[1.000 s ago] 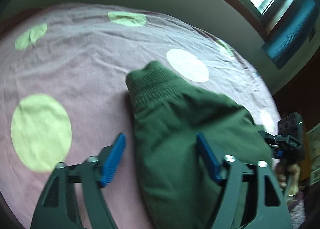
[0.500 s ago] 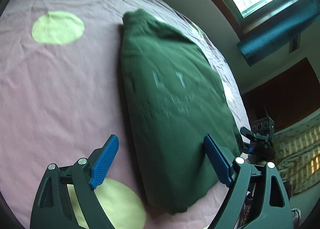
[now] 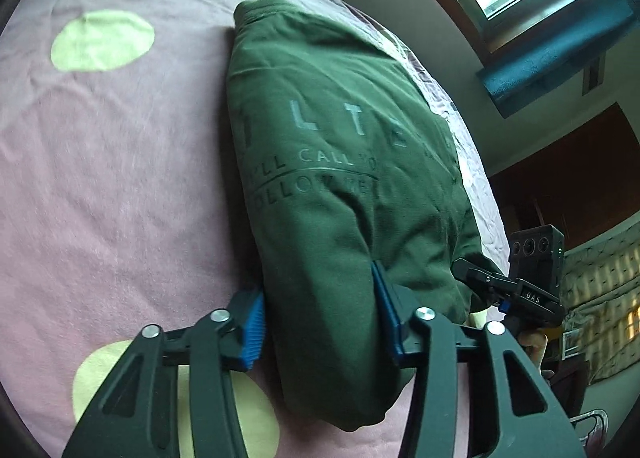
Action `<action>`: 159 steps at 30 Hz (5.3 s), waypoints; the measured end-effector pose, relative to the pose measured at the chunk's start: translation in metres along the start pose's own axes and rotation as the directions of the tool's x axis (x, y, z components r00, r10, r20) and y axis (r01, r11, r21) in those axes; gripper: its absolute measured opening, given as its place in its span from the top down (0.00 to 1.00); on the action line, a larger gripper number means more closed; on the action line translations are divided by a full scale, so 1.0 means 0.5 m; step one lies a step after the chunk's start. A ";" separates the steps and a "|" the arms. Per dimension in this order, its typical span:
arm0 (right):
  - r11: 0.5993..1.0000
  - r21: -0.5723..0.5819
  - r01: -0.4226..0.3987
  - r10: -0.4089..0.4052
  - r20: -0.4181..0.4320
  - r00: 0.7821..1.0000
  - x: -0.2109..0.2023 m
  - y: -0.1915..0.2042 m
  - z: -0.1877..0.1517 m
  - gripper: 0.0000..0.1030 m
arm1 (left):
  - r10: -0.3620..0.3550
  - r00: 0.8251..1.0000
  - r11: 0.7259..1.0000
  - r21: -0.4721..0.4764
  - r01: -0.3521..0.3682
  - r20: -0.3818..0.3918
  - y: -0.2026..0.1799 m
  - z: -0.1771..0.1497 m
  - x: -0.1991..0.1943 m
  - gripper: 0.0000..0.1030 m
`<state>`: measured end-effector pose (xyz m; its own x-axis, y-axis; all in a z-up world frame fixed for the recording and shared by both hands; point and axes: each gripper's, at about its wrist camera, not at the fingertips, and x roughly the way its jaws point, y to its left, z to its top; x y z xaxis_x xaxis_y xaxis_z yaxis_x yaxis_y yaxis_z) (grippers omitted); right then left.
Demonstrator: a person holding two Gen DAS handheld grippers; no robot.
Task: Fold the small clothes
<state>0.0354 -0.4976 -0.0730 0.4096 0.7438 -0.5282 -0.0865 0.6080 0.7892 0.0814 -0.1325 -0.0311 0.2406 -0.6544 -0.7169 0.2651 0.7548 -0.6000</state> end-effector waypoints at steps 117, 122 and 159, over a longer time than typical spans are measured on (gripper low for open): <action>0.998 -0.066 0.000 0.007 0.103 0.995 0.097 0.012 -0.017 0.76 | 0.126 0.988 0.967 0.212 -0.143 0.093 -0.080 0.050 0.031 0.53; 0.997 -0.073 0.003 0.006 0.122 0.993 0.092 0.020 -0.017 0.77 | 0.132 0.986 0.965 0.215 -0.152 0.104 -0.086 0.054 0.022 0.54; 0.990 -0.103 -0.092 0.092 -0.009 0.996 0.243 0.043 -0.028 0.78 | 0.147 0.971 0.984 0.075 -0.164 0.190 0.141 0.104 -0.082 0.54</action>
<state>0.0708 -0.3902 -0.1244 0.3917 0.7989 -0.4565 -0.2171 0.5624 0.7978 0.1386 -0.0550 -0.0256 0.4503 -0.5328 -0.7165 0.2914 0.8462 -0.4461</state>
